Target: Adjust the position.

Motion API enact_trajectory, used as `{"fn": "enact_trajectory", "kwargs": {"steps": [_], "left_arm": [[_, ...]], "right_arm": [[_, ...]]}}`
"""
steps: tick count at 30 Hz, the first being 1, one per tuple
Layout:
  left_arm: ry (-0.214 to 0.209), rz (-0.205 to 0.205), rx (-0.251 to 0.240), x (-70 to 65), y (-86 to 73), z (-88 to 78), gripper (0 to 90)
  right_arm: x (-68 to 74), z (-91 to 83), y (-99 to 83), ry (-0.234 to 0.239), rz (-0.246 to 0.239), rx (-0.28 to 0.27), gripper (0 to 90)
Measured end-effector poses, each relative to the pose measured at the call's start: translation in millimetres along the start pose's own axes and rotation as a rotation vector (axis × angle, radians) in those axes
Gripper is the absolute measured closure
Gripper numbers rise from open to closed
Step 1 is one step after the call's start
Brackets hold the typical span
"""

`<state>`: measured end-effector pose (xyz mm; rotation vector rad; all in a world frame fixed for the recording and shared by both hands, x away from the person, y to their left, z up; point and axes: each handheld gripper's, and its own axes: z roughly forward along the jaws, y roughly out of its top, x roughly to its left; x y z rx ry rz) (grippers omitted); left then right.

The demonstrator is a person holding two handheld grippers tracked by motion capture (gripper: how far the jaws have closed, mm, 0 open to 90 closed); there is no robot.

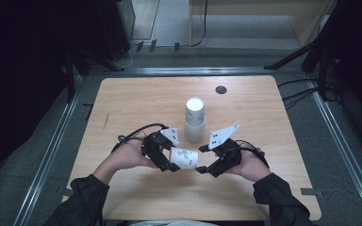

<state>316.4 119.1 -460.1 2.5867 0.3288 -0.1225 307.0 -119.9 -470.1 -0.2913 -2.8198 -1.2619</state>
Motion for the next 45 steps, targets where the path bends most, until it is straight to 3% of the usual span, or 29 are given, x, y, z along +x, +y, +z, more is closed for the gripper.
{"fn": "enact_trajectory", "kwargs": {"steps": [9, 18, 24, 28, 32, 38, 45], "left_arm": [[-0.038, 0.011, 0.039, -5.1, 9.4, 11.3, 26.0], [-0.044, 0.034, 0.049, -9.9, 13.6, 16.6, 25.9], [-0.039, 0.039, 0.045, -10.3, 13.9, 16.5, 24.3], [-0.018, 0.044, 0.016, -9.5, 13.7, 13.3, 13.6], [-0.004, 0.03, -0.034, -7.9, 11.9, 6.0, 10.5], [0.023, -0.005, -0.133, -6.4, 3.7, -8.4, 10.5], [0.024, -0.069, -0.25, -7.1, -7.7, -19.9, 10.7]], "right_arm": [[3.3, 10.8, -0.7, 0.015, -0.027, 0.04, 25.7], [10.2, 23.9, 1.1, 0.032, -0.089, 0.099, 31.3], [9.7, 22.7, 1.9, 0.027, -0.09, 0.107, 35.1], [10.3, 20.9, 1.7, 0.007, -0.105, 0.105, 34.9], [8.7, 15.8, 1.2, -0.004, -0.102, 0.09, 34.9], [2.8, 2.9, 3.2, -0.004, -0.07, 0.029, 34.9], [-4.1, -9.7, 7.3, 0.011, -0.037, -0.045, 34.9]]}}
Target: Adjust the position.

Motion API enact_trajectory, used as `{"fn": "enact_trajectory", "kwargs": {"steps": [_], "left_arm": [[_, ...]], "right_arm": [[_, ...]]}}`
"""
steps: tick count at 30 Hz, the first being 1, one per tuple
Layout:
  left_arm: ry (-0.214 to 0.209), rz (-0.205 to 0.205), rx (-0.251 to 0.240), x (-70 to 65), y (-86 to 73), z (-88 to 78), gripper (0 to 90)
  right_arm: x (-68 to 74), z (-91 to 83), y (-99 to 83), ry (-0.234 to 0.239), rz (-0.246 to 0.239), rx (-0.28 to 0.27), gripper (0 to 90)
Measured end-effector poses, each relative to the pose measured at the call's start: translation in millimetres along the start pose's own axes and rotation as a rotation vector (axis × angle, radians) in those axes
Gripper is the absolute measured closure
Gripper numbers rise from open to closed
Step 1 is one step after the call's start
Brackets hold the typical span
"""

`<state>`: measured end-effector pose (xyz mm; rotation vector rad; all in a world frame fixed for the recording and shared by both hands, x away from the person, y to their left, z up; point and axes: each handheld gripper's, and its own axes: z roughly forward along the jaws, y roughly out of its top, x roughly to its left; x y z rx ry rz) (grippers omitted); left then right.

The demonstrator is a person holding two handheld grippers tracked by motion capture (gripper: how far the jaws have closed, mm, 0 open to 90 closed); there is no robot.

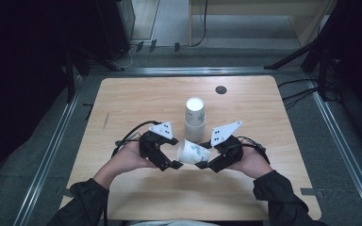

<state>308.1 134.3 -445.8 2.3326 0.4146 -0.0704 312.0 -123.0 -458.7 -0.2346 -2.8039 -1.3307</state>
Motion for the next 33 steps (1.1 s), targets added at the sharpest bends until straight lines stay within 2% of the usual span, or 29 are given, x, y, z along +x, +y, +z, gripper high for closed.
{"fn": "enact_trajectory", "kwargs": {"steps": [7, 11, 13, 18, 22, 24, 27, 28, 33], "left_arm": [[0.019, -0.039, -0.069, -3.3, -8.5, -6.6, 12.0], [-0.016, -0.08, -0.141, -3.0, -12.4, -10.7, 13.0], [-0.01, -0.095, -0.159, -3.8, -13.6, -10.8, 13.1], [-0.014, -0.107, -0.22, -6.4, -15.6, -12.6, 13.4], [-0.015, -0.117, -0.271, -7.4, -16.0, -14.8, 14.8], [-0.013, -0.119, -0.292, -8.4, -15.8, -14.7, 14.8], [-0.018, -0.111, -0.296, -9.9, -14.8, -13.9, 16.8], [-0.02, -0.108, -0.298, -10.7, -14.7, -13.5, 19.9], [-0.021, -0.102, -0.307, -10.4, -14.8, -15.0, 22.5]], "right_arm": [[-6.0, -3.5, 7.0, 0.032, 0.003, -0.049, 34.9], [-8.5, -3.8, 10.0, 0.056, 0.014, -0.076, 34.9], [-9.0, -3.1, 11.9, 0.057, 0.008, -0.076, 34.9], [-9.7, 2.2, 15.1, 0.098, 0.006, -0.079, 34.9], [-10.3, 7.7, 16.1, 0.151, 0.029, -0.095, 34.9], [-9.5, 10.3, 17.8, 0.154, 0.027, -0.1, 34.9], [-8.3, 14.2, 19.1, 0.181, 0.04, -0.098, 34.9], [-7.4, 15.7, 19.3, 0.183, 0.041, -0.094, 34.9], [-7.3, 17.1, 19.5, 0.186, 0.039, -0.092, 35.1]]}}
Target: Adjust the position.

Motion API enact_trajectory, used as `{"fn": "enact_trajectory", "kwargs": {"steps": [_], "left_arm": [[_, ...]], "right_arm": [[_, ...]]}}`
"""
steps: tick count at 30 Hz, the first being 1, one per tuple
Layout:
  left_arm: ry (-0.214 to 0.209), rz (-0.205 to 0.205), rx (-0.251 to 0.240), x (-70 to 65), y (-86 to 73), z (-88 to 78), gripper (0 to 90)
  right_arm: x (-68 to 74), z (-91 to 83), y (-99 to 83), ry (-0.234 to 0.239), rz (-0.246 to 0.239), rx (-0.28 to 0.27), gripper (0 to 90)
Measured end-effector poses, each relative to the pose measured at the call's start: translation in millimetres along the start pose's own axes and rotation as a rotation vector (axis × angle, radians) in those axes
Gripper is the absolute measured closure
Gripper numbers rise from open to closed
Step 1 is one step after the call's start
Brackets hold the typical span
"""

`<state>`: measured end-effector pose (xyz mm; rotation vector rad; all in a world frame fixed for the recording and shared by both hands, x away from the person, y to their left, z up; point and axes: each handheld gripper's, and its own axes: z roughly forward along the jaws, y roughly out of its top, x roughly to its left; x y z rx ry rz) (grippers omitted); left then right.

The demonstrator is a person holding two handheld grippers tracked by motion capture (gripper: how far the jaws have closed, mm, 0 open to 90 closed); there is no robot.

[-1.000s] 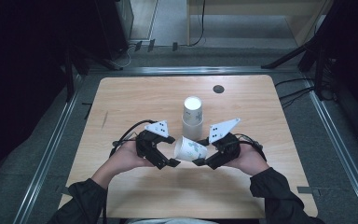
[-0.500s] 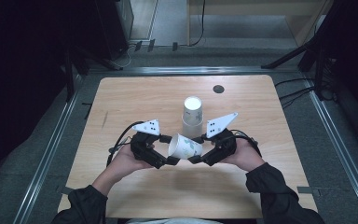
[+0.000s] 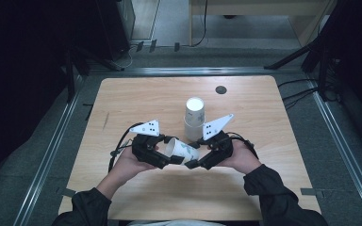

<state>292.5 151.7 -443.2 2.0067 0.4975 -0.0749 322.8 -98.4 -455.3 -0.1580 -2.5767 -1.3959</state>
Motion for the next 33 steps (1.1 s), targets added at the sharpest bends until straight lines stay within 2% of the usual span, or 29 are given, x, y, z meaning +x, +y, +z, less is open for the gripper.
{"fn": "enact_trajectory", "kwargs": {"steps": [3, 7, 11, 15, 19, 24, 33], "left_arm": [[-0.014, -0.01, 0.004, 0.8, 0.7, -0.9, 24.5], [-0.021, -0.003, 0.013, 0.5, 2.1, -1.9, 26.3], [-0.001, 0.012, 0.035, 0.6, 3.8, -3.7, 26.6], [0.003, 0.015, 0.043, 2.8, 6.2, -8.6, 26.6], [0.013, 0.028, 0.063, 5.6, 10.3, -13.2, 26.7], [0.035, 0.07, 0.14, 6.7, 16.7, -11.1, 26.7], [0.031, 0.123, 0.3, 6.8, 22.3, 8.2, 26.8]], "right_arm": [[0.6, -1.1, 0.4, -0.004, -0.004, 0.0, 35.3], [1.9, -1.8, 0.5, -0.013, -0.022, 0.002, 35.1], [1.4, -2.3, 0.5, -0.026, -0.004, -0.008, 27.8], [0.4, -7.2, -1.3, -0.044, 0.01, -0.006, 26.6], [0.9, -10.7, -5.4, -0.075, 0.015, 0.021, 26.6], [3.4, -11.3, -10.0, -0.089, 0.013, 0.044, 26.7], [7.8, -2.4, -18.2, -0.126, -0.002, 0.106, 26.8]]}}
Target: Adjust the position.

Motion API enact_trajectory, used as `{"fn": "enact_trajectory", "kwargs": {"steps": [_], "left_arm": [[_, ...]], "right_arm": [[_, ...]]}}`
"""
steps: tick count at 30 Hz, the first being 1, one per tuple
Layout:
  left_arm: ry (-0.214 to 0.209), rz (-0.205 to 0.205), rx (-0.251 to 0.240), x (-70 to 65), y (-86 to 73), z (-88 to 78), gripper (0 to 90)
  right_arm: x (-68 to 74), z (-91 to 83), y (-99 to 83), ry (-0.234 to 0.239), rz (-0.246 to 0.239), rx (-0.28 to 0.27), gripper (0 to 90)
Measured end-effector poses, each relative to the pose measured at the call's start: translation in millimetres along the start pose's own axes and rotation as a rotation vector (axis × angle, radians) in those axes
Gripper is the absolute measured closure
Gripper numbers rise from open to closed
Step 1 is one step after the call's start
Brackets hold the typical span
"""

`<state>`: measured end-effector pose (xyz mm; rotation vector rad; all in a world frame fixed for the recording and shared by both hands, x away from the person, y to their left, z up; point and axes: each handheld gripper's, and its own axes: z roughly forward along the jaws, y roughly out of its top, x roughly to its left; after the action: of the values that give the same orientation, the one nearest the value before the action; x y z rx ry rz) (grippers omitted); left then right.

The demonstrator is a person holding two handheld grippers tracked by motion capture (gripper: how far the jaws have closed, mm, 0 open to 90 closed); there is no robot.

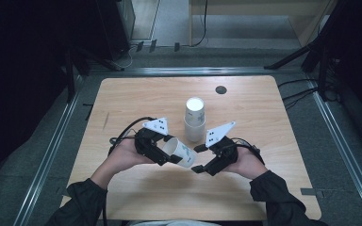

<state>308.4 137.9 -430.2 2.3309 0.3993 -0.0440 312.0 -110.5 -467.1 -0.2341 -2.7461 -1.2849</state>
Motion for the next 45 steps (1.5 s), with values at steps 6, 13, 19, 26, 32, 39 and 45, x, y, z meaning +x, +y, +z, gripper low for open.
{"fn": "enact_trajectory", "kwargs": {"steps": [6, 13, 19, 26, 32, 39, 45], "left_arm": [[0.001, 0.039, 0.095, -2.4, 5.3, 14.8, 26.8], [-0.011, 0.072, 0.149, -6.0, 11.0, 28.1, 26.7], [-0.022, 0.068, 0.164, -5.8, 13.5, 33.6, 26.4], [-0.044, 0.073, 0.172, -9.0, 15.2, 39.6, 26.2], [-0.05, 0.092, 0.178, -9.5, 14.7, 40.3, 24.8], [-0.04, 0.091, 0.153, -9.4, 14.9, 37.5, 14.5], [-0.024, 0.057, 0.068, -4.9, 12.1, 29.6, 12.7]], "right_arm": [[2.1, 6.3, -4.2, -0.006, 0.003, 0.026, 27.1], [3.1, 16.7, -8.6, -0.009, 0.007, 0.064, 27.4], [3.5, 24.6, -9.5, -0.009, 0.007, 0.083, 28.1], [5.5, 30.7, -9.2, 0.006, 0.006, 0.1, 33.9], [6.1, 30.1, -9.2, 0.005, -0.008, 0.106, 35.7], [5.3, 25.3, -8.5, -0.004, -0.008, 0.094, 35.3], [2.0, 16.1, -8.3, -0.015, 0.001, 0.059, 35.3]]}}
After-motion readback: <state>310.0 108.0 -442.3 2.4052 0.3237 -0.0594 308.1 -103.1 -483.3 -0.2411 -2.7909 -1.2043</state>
